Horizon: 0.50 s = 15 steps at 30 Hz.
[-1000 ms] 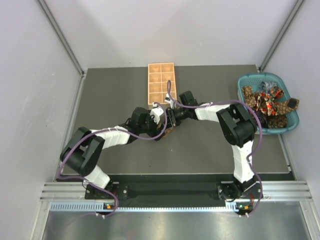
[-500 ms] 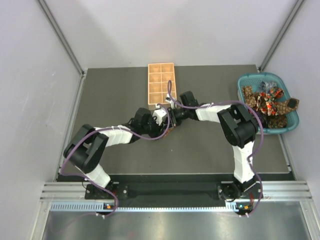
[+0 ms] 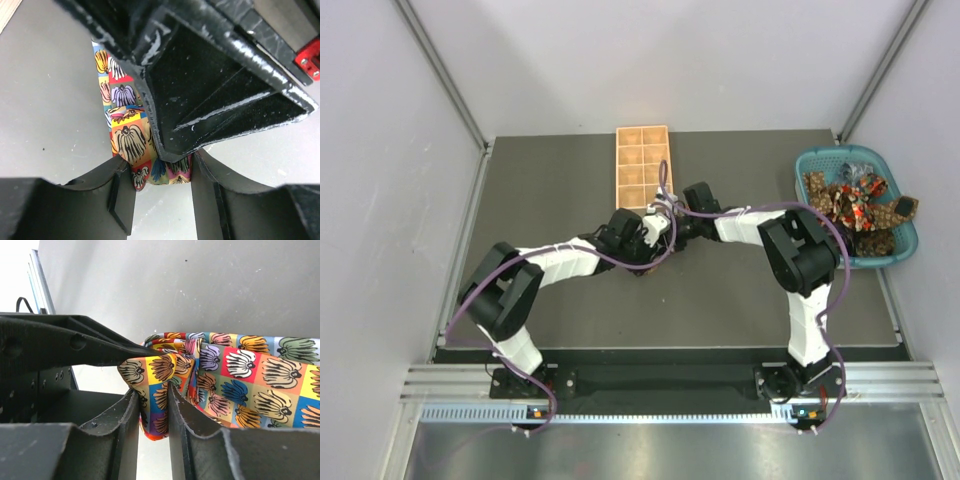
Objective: Roll the ties
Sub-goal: Roll the tie
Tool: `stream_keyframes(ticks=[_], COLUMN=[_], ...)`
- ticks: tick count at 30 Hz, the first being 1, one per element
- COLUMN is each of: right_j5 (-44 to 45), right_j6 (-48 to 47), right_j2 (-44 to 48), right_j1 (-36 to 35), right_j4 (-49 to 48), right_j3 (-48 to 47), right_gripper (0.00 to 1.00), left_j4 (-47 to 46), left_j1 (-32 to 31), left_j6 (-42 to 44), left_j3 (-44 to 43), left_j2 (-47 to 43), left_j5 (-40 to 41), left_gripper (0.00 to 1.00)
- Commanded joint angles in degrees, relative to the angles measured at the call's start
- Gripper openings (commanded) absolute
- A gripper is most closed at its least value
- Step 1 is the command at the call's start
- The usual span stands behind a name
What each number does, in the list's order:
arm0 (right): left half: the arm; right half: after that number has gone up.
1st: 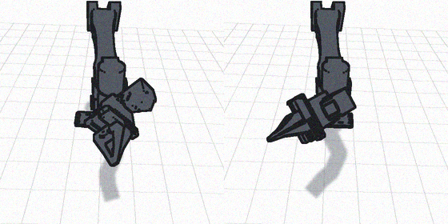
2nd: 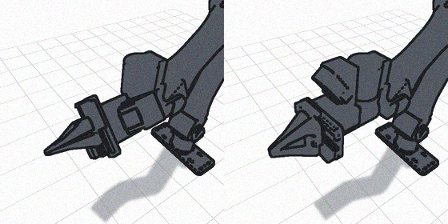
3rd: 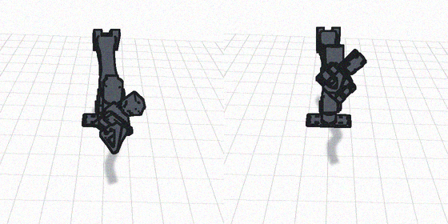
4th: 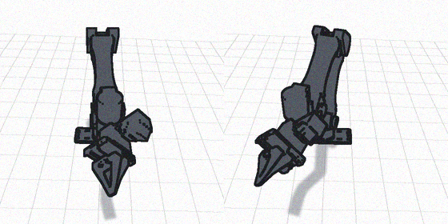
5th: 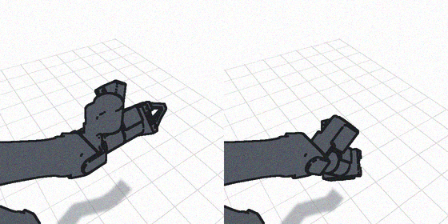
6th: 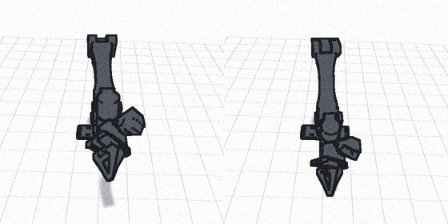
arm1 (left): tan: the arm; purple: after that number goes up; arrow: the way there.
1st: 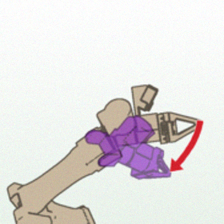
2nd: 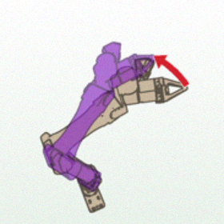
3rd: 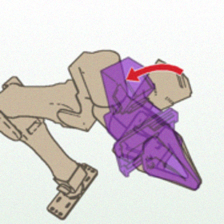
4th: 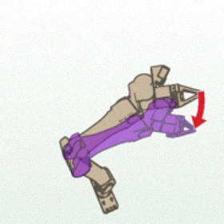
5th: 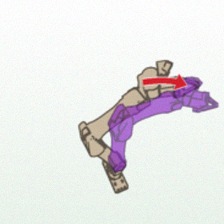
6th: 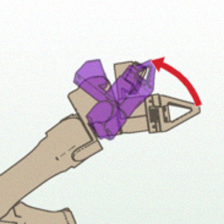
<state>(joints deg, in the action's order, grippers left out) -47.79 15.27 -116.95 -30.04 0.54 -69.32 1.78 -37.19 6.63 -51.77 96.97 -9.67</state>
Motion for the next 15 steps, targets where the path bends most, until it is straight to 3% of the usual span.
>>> stream_keyframes(ticks=[1,2,5,15], right_j5=[8.76,8.94,10.00,8.51], right_j6=[-2.79,-2.53,-1.65,2.04], right_j2=[-1.71,-1.71,-0.04,2.95], right_j1=[0.51,0.69,1.12,3.58], right_j4=[2.89,2.81,1.23,-4.57], right_j3=[1.38,1.47,3.31,6.83], right_gripper=[0.15,0.26,0.35,0.48], left_j4=[4.36,5.24,8.14,12.28], left_j1=[-1.13,-1.13,-1.13,-1.22], left_j6=[1.01,0.93,0.40,-0.31], left_j3=[-3.86,-5.00,-7.28,-10.19], left_j2=[1.12,1.81,3.48,6.57], left_j5=[5.36,5.80,7.03,7.30], left_gripper=[0.41,0.41,0.41,0.41])
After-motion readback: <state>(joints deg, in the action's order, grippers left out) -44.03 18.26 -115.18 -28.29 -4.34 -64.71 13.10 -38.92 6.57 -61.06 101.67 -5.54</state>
